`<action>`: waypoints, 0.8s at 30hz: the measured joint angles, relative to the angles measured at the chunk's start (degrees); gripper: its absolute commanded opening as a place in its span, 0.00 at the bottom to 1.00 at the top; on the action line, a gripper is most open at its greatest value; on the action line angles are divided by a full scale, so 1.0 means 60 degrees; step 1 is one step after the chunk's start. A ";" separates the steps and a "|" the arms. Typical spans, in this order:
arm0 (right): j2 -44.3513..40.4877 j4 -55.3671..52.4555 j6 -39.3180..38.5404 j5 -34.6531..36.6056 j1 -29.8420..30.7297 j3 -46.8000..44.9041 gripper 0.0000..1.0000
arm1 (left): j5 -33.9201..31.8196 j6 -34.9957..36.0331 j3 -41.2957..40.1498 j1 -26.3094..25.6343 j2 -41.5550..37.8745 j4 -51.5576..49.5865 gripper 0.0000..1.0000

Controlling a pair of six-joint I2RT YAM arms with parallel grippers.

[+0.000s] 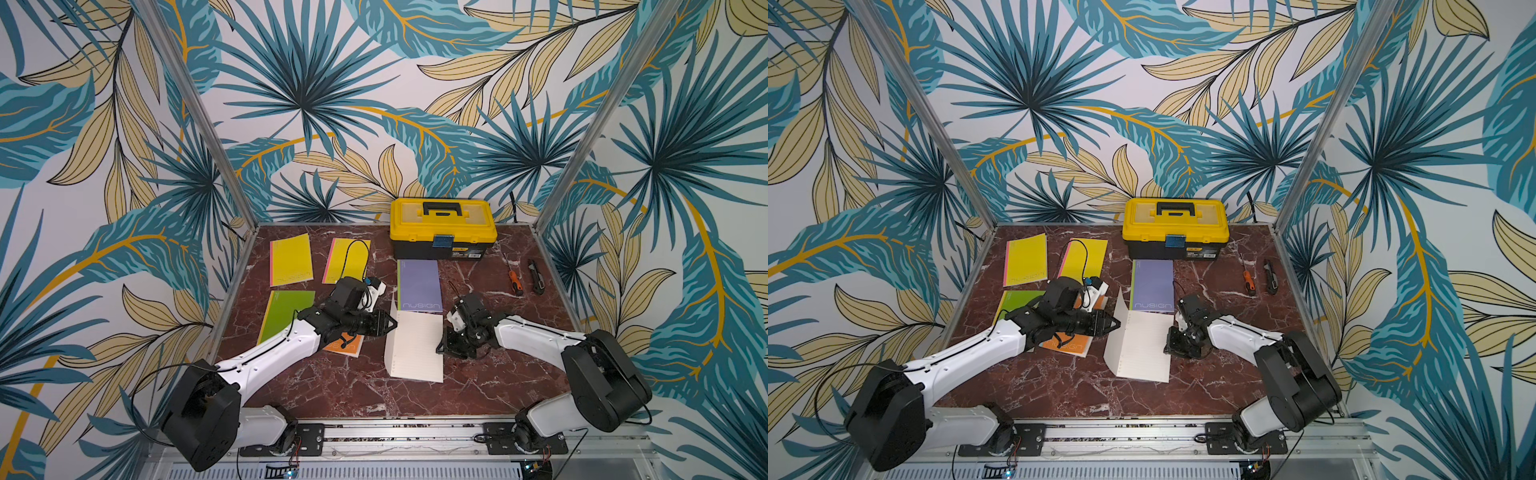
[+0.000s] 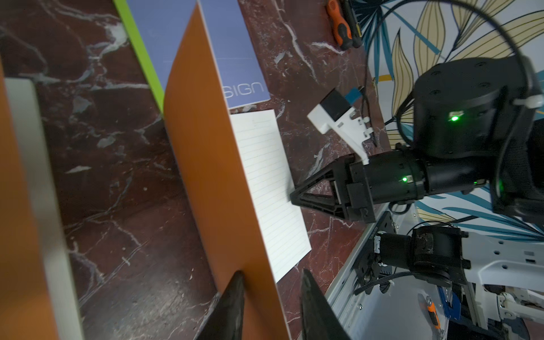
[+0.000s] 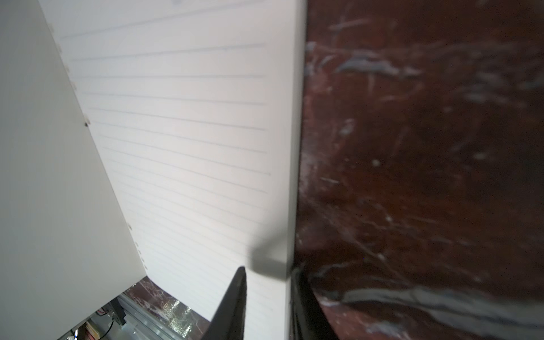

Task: Close the notebook
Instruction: Close the notebook at the center of the board.

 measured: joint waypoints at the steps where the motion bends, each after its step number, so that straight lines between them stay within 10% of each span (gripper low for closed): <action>1: 0.0040 0.0146 0.0080 -0.0055 0.0066 -0.0011 0.27 | 0.0106 -0.0007 0.0058 -0.0025 0.0102 0.0157 0.37; 24: -0.3169 -0.2328 0.0091 0.1351 -0.1027 0.0066 0.35 | -0.0306 -0.0754 -0.0044 -0.1045 0.3322 0.3147 0.41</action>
